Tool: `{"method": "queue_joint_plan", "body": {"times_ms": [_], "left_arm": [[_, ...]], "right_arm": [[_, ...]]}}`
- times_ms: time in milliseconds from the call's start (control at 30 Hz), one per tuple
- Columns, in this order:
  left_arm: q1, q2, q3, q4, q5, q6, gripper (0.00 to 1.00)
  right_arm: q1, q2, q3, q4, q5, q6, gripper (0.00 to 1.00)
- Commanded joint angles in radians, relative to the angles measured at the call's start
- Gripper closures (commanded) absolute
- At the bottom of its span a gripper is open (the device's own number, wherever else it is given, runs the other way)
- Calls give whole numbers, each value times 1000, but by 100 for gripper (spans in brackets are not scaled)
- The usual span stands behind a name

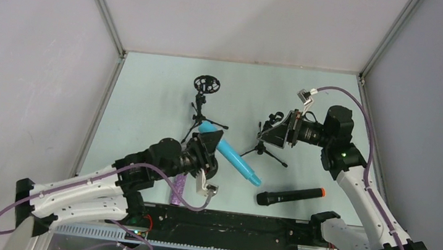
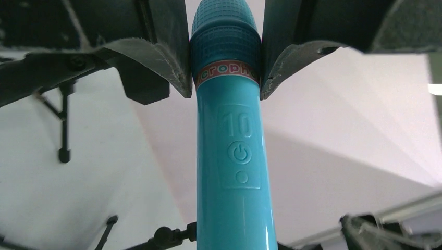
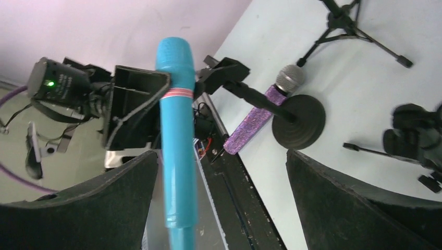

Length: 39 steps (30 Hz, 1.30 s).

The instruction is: Attach the microphones to the stand

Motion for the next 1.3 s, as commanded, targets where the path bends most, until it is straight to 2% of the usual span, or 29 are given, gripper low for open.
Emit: {"method": "queue_joint_plan", "body": {"times_ms": [0, 167, 467, 633, 833, 1267], "left_arm": [[-36, 3, 8, 69, -131, 336, 100], [-72, -10, 40, 56, -131, 422, 100], [-147, 13, 143, -142, -207, 517, 100], [-182, 13, 184, -200, -217, 531, 100], [-206, 23, 195, -225, -234, 537, 100], [-239, 50, 204, -227, -266, 528, 100]], "right_arm": [[31, 2, 39, 137, -119, 27, 3], [72, 8, 39, 170, -174, 5, 3], [184, 115, 62, 289, -287, 42, 5], [252, 151, 86, 246, -297, -37, 7], [323, 192, 94, 306, -312, -37, 11], [409, 341, 151, 377, -315, 9, 34]]}}
